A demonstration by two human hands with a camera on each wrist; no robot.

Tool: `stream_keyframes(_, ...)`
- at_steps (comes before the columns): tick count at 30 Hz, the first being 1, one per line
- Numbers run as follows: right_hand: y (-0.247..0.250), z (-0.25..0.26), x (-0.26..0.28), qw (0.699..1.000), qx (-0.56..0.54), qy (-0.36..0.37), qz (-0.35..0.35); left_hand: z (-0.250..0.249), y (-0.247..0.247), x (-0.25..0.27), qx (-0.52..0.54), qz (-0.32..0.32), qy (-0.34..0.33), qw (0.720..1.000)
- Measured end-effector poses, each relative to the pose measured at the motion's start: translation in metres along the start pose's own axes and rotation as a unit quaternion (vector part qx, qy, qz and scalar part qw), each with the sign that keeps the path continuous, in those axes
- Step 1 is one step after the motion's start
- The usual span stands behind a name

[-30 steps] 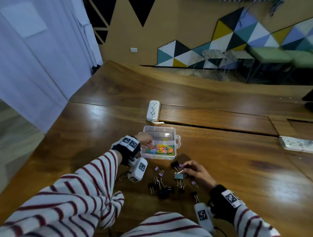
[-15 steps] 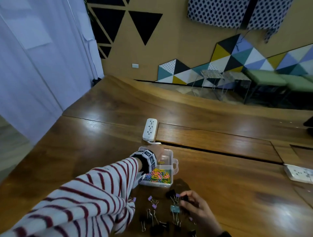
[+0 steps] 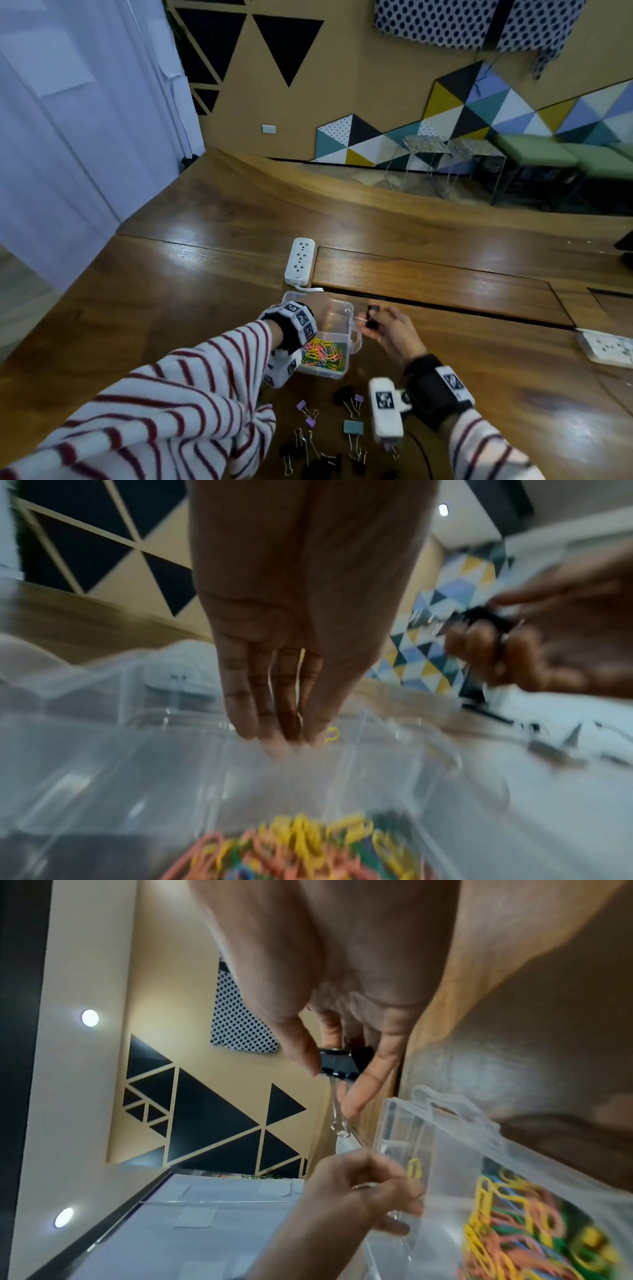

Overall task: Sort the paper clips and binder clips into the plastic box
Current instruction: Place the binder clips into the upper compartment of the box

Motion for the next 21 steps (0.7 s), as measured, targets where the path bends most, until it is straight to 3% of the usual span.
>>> stream_keyframes(4, -0.009, 0.005, -0.032, 0.999, 0.032, -0.004, -0.009, 0.031, 0.031, 0.027, 0.132, -0.093, 0.008, 0.987)
stream_keyframes(10, -0.035, -0.014, -0.044, 0.987, 0.152, -0.038, 0.02, 0.062, -0.006, 0.067, 0.13, -0.062, 0.038, 0.989)
stream_keyframes(12, -0.038, -0.021, -0.045, 0.973, 0.223, -0.05, 0.026, 0.071, -0.003, 0.075, 0.147, -0.111, 0.063, 0.981)
stream_keyframes(13, -0.037, -0.022, -0.045, 0.955, 0.294, -0.039, 0.024, 0.077, 0.002, 0.08, 0.148, -0.151, 0.083, 0.974)
stream_keyframes(15, -0.037, -0.013, -0.04, 0.884, 0.466, 0.032, 0.009, 0.09, 0.007, 0.09, 0.138, -0.21, 0.135, 0.958)
stream_keyframes(18, -0.053, -0.009, -0.014, 0.783, 0.601, 0.161, 0.023, 0.11, -0.019, 0.091, 0.15, -0.132, 0.208, 0.957)
stream_keyframes(19, -0.063, -0.021, -0.005, 0.753, 0.631, 0.17, 0.069, 0.112, -0.029, 0.09, 0.17, -0.093, 0.211, 0.958)
stream_keyframes(21, -0.077, -0.057, 0.007, 0.666, 0.71, 0.146, 0.176, 0.108, -0.039, 0.09, 0.218, -0.059, 0.193, 0.955)
Point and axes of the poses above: each hand's wrist, its own x-axis away from the middle knuckle, its own y-axis out of the back of the hand, z = x × y, the point moved 9 cm from there along -x, towards the middle knuckle, and after that the axes turned 2 degrees about -x, right-handed, at the moved point
